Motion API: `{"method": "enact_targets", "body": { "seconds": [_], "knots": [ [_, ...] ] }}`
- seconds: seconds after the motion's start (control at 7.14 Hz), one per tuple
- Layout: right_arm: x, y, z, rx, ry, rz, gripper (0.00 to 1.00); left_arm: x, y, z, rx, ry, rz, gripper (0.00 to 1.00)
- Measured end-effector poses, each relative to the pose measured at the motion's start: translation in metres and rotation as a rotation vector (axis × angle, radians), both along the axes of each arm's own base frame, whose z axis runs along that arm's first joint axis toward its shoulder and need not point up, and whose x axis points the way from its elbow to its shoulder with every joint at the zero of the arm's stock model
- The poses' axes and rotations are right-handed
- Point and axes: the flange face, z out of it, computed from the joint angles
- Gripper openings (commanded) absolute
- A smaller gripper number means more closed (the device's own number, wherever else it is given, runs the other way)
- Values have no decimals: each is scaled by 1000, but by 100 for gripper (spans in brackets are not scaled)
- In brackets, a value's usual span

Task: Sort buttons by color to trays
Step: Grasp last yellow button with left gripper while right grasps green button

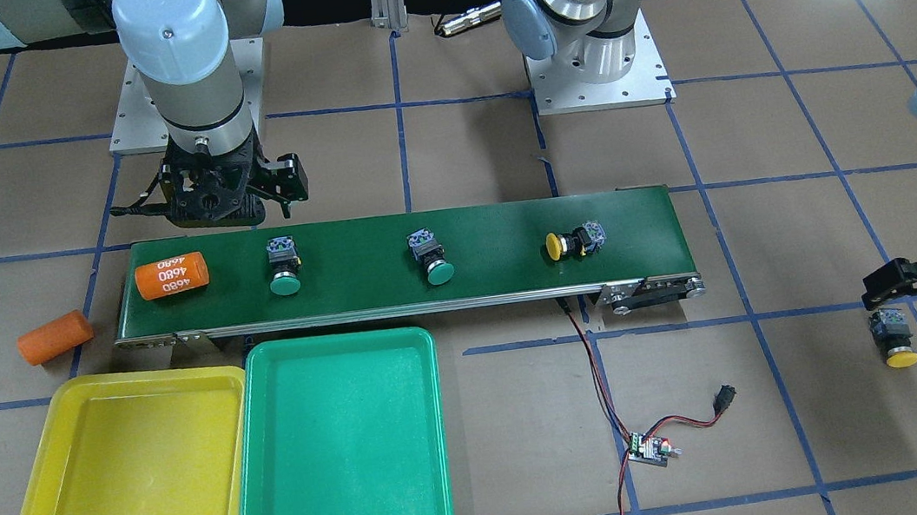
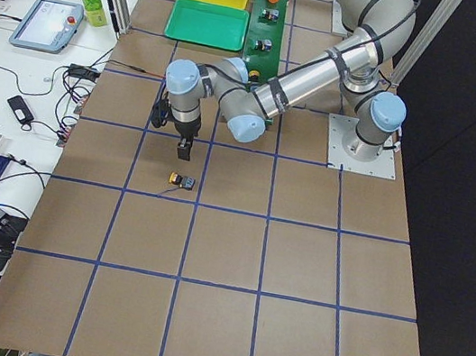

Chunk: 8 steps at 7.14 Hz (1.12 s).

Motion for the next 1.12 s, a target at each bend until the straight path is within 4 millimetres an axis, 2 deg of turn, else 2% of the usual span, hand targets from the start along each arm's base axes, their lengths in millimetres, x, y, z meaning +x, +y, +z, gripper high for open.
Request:
{"method": "enact_targets", "body": {
  "seconds": [0.14, 0.28, 0.42, 0.56, 0.7, 0.98, 1.12],
  "knots": [
    [0, 0, 0, 1, 0, 0, 100, 25, -4, -25, -10, -4, -25, 100],
    [0, 0, -1, 1, 0, -1, 100, 38, -7, -49, -16, -5, -40, 100],
    [-1, 0, -2, 4, 0, 0, 100, 41, -6, -67, -9, 2, -50, 100],
    [-1, -2, -7, 15, 0, 6, 100, 41, -3, -78, 1, 10, -56, 53],
    [-2, -7, -17, 40, -8, 24, 100, 39, 0, -82, 8, 17, -67, 27],
    [-6, -13, -43, 55, -57, 71, 100, 31, 12, -92, 32, 36, -98, 21],
    [-17, -11, -64, 32, -73, 80, 100, 28, 16, -92, 38, 37, -105, 21]
  ]
}}
